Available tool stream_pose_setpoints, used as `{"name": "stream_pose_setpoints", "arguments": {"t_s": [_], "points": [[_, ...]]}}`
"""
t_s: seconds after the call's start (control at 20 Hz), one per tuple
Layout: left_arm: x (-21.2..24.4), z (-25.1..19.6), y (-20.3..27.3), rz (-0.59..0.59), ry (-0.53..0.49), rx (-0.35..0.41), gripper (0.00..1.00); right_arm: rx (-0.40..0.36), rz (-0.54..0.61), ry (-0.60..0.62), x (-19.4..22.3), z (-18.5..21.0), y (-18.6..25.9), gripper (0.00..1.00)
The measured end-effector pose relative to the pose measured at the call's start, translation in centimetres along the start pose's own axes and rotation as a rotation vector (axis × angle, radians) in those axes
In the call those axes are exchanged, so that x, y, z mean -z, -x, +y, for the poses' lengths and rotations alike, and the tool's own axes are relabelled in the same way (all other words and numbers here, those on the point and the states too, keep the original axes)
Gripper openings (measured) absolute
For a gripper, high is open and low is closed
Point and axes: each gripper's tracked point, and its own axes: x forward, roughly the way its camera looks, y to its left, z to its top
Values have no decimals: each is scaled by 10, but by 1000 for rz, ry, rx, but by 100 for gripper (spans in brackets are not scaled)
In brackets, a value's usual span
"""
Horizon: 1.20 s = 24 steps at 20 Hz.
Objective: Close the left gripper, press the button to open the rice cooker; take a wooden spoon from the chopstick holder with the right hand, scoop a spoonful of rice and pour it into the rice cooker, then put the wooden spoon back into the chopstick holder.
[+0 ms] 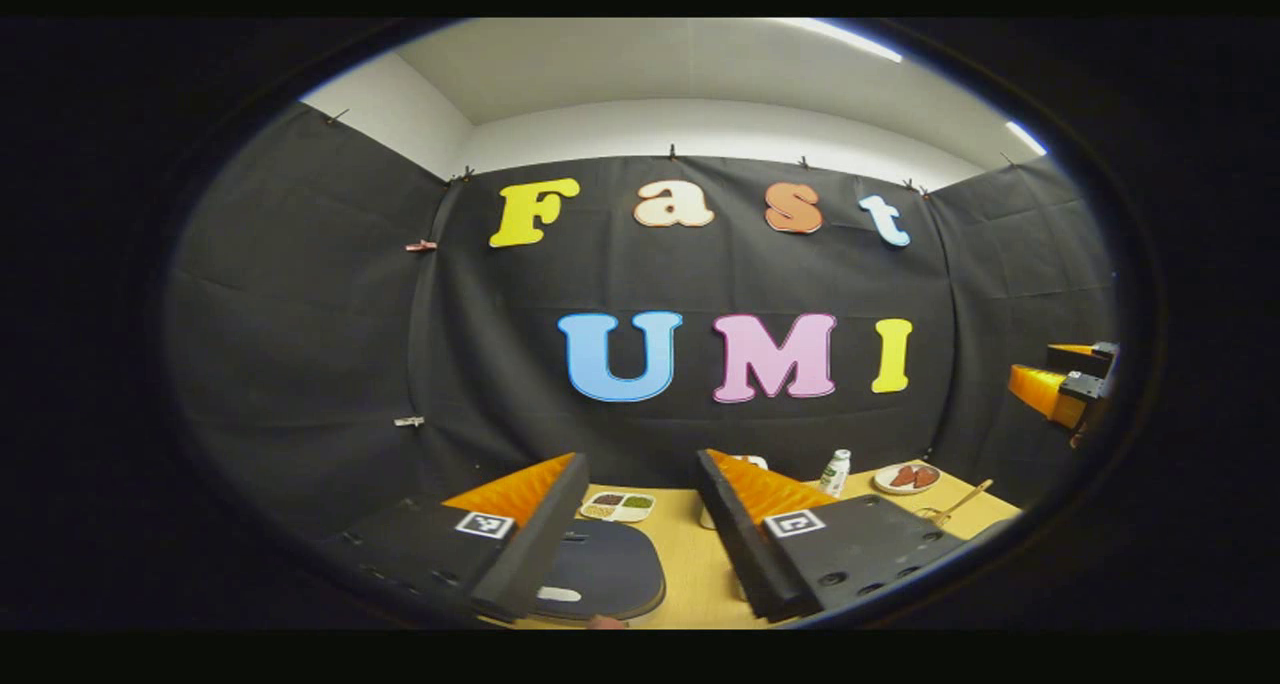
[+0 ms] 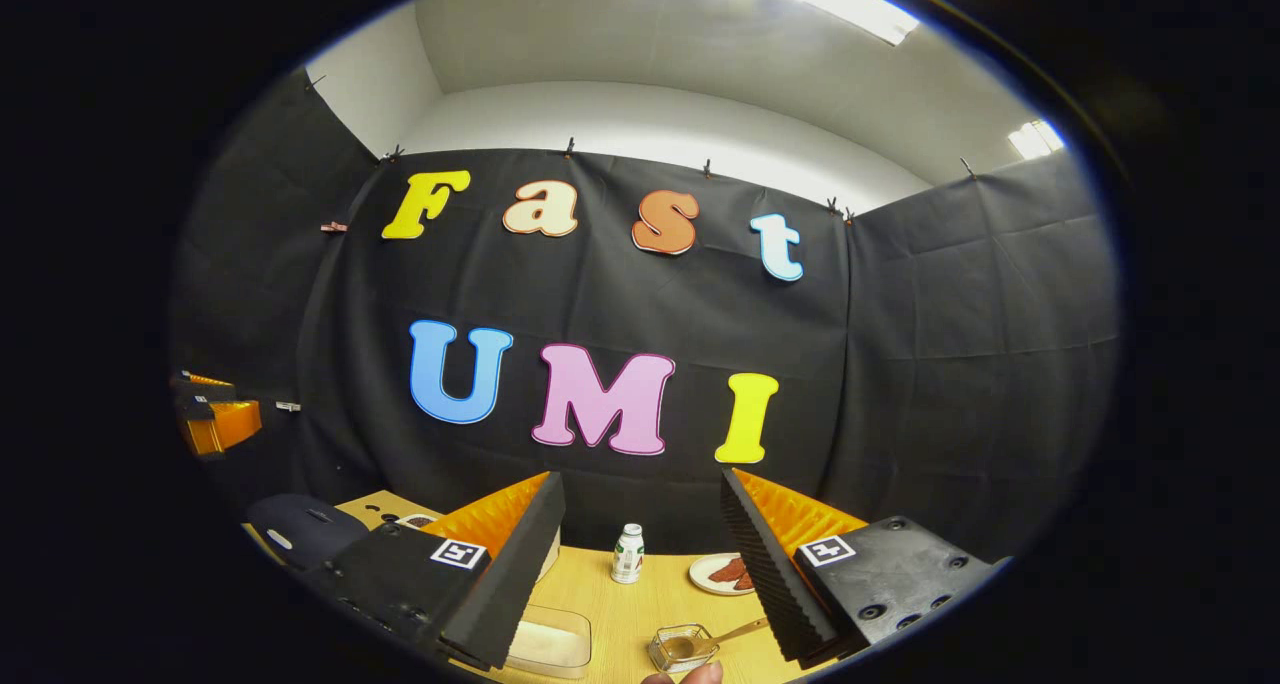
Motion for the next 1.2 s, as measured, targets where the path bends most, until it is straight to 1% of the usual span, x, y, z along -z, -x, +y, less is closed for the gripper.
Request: {"name": "stream_pose_setpoints", "arguments": {"t_s": [0.1,0.2,0.25,0.35,0.45,0.55,0.65,0.7,0.75,0.8,0.9,0.95,1.05,1.1,1.2], "points": [[0,-1,1,9,5,18,55,-2,0,1,0,1,-1,97],[3,12,1,20,9,-6,36,-6,1,2,0,3,-1,97],[7,15,3,29,13,-4,26,-9,2,3,0,4,-1,97],[15,22,8,47,28,18,6,-11,-2,6,-2,5,0,97],[31,34,10,84,48,32,6,-14,0,9,-1,5,0,97],[54,47,12,162,107,34,8,-15,4,11,1,7,1,97],[86,58,14,274,206,34,6,-15,4,17,0,6,1,97],[105,63,16,338,257,30,7,-13,2,21,0,6,2,97],[124,66,17,395,307,23,6,-13,2,24,0,5,2,97],[141,71,19,448,357,12,8,-13,4,27,1,6,3,97],[172,79,21,529,437,-8,7,-11,6,31,2,5,3,97],[187,83,23,560,450,-17,6,-10,7,33,2,5,4,97],[211,92,23,605,428,-36,6,-10,12,35,4,6,4,97],[218,94,23,622,419,-37,8,-8,15,34,5,5,4,97],[226,97,21,642,406,-39,8,-7,20,34,7,6,4,97]]}}
